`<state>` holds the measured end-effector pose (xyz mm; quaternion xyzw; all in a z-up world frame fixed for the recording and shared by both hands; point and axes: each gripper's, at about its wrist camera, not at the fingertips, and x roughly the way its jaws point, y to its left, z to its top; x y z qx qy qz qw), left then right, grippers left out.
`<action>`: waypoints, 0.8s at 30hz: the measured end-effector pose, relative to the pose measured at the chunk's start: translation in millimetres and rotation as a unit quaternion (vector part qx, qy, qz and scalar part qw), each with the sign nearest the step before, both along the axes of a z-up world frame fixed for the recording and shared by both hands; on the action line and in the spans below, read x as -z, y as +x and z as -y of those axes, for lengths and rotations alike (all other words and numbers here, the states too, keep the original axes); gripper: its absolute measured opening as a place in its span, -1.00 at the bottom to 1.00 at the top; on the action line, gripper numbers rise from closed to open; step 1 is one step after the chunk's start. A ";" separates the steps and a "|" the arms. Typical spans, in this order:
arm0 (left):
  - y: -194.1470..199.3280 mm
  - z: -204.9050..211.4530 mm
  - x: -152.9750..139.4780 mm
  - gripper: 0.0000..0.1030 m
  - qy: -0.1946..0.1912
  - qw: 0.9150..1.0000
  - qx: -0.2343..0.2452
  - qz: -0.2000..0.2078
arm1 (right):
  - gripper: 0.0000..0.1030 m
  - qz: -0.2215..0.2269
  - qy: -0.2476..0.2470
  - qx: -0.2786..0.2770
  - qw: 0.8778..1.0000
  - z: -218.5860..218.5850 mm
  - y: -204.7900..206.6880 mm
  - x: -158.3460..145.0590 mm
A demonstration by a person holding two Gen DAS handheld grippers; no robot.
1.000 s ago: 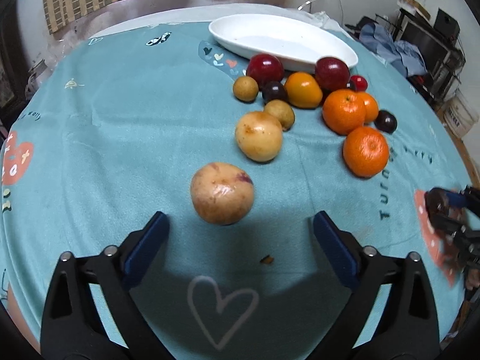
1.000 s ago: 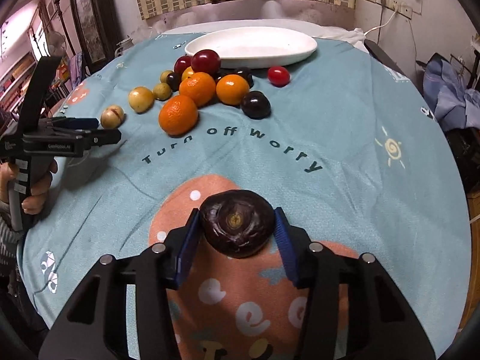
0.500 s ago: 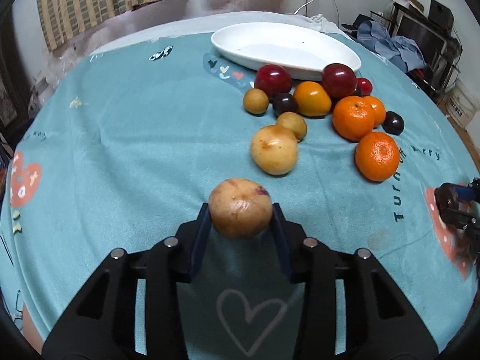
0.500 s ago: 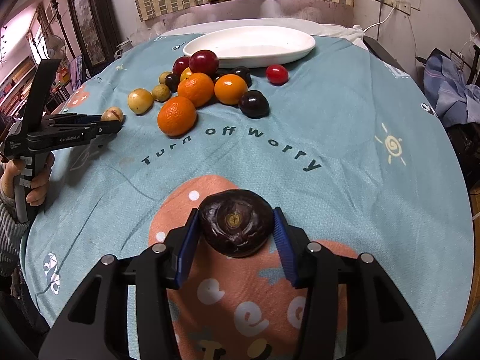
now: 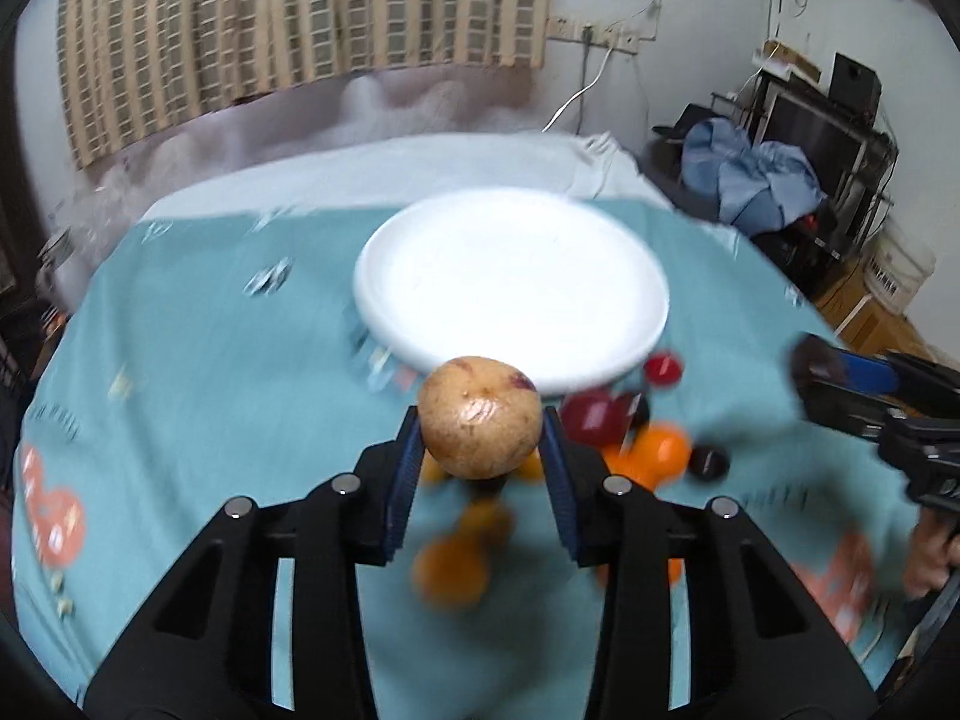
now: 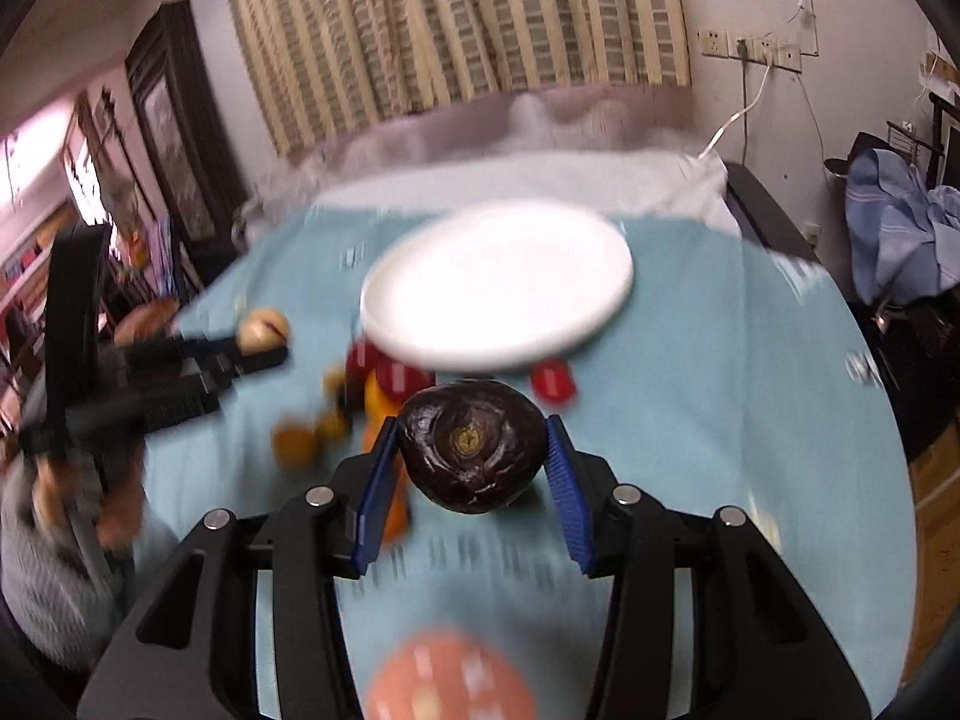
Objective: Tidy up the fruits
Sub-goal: 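Carry both fruits to the white plate and open both tools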
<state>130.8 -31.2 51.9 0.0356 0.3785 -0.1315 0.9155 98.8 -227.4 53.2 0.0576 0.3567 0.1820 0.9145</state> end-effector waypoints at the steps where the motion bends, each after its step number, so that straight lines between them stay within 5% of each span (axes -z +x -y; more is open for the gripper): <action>1: 9.0 4.8 -0.4 -0.24 -0.002 1.000 0.002 -0.001 | -0.07 -0.002 0.007 0.006 1.000 -2.0 15.0 -0.3; 9: 85.5 16.8 37.1 -0.21 -0.023 0.998 -0.003 -0.052 | -0.05 -0.036 -0.006 0.026 0.999 -20.3 109.7 38.5; 11: 90.3 16.3 45.2 -0.11 -0.025 0.998 -0.007 -0.053 | 0.29 -0.043 0.003 0.036 0.998 -18.5 118.6 45.3; 13: 89.3 13.8 49.0 0.22 -0.030 0.998 -0.010 -0.050 | 0.43 -0.024 0.014 0.041 0.999 -15.6 115.7 42.3; 21: 50.0 -25.7 20.9 0.28 -0.053 0.997 -0.051 -0.017 | 0.43 0.010 0.054 0.039 0.998 2.3 67.8 14.2; 24: 17.9 -47.9 25.0 0.53 -0.050 0.996 -0.080 -0.008 | 0.44 0.020 0.068 0.044 0.997 4.3 38.8 16.5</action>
